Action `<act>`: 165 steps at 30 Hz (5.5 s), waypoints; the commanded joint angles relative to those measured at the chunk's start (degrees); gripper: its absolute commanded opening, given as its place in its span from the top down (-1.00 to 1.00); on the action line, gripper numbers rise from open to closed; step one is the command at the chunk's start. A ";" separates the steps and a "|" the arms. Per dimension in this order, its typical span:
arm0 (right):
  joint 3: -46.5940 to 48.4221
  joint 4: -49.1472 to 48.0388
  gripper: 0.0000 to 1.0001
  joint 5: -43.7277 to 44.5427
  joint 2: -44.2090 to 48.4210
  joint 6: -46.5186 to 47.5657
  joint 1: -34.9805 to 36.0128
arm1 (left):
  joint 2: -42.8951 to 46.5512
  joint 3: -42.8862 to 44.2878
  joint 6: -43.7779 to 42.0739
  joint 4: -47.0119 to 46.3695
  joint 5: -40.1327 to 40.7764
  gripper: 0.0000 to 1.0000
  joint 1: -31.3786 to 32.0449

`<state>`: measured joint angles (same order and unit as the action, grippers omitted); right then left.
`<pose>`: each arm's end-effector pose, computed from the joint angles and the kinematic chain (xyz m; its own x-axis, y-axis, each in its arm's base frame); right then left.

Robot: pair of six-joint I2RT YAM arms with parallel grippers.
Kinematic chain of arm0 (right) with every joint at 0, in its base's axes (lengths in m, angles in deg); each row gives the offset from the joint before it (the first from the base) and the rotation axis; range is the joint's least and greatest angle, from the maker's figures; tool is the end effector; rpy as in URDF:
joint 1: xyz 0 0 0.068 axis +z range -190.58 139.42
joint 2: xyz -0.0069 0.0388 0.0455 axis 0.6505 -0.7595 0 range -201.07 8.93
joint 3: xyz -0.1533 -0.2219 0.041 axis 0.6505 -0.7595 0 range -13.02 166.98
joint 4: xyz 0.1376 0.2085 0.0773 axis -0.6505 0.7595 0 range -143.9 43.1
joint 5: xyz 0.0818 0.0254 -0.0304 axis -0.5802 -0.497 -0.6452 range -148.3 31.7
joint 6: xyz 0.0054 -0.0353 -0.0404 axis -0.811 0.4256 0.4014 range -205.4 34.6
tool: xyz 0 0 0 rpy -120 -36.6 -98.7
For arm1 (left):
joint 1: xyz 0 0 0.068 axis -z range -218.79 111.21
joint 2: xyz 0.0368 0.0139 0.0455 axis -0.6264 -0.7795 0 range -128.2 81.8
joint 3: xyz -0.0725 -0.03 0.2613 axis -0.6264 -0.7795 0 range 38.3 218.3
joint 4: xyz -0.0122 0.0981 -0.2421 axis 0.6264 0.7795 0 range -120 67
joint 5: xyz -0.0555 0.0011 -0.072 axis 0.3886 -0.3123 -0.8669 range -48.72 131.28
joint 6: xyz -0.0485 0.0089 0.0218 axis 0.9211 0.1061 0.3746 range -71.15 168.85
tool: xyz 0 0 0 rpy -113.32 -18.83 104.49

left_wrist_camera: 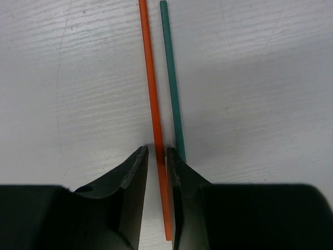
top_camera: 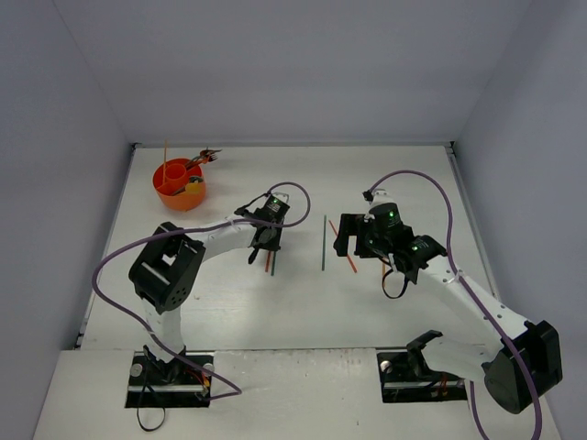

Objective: Sort the eating utensils into containers

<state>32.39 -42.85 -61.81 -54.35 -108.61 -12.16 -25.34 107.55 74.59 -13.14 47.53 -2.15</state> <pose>0.2178 0.1204 0.2782 -0.5968 0.1243 -0.7927 -0.3123 0.8741 0.3721 0.3161 -0.2302 0.1734 -0.8260 0.0763 -0.5585 0.2043 0.9640 -0.1704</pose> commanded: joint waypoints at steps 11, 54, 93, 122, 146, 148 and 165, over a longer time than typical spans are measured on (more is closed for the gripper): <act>1.22 -0.77 -0.80 -0.01 -0.99 1.81 -0.83 | 1.74 0.59 -0.41 1.49 -0.01 1.00 -3.80; 11.76 -0.77 -0.80 -5.63 -12.23 9.75 -4.10 | -3.15 23.62 -25.40 -32.71 -21.05 1.00 -48.31; 9.26 -0.86 -0.80 -6.78 -7.91 9.07 -4.60 | 10.43 7.93 -19.48 -35.24 -15.49 0.22 -48.15; 5.78 0.50 -0.90 -2.16 0.48 3.33 -4.78 | 15.58 -0.60 10.35 4.43 1.99 -0.36 3.42; 2.93 1.37 -0.91 -1.68 4.78 3.50 -4.87 | -2.86 7.72 12.93 13.44 2.39 0.37 4.36; 2.93 1.43 -0.91 -1.53 4.59 3.76 -4.87 | -4.07 8.72 12.86 14.22 2.66 0.38 4.34; 3.36 1.34 -0.92 -1.41 2.24 5.02 -4.96 | -6.64 11.43 11.21 15.93 4.26 1.00 3.28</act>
<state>35.17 -39.88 -64.50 -51.11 -104.42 -16.66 -32.16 119.18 86.76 0.06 49.44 1.99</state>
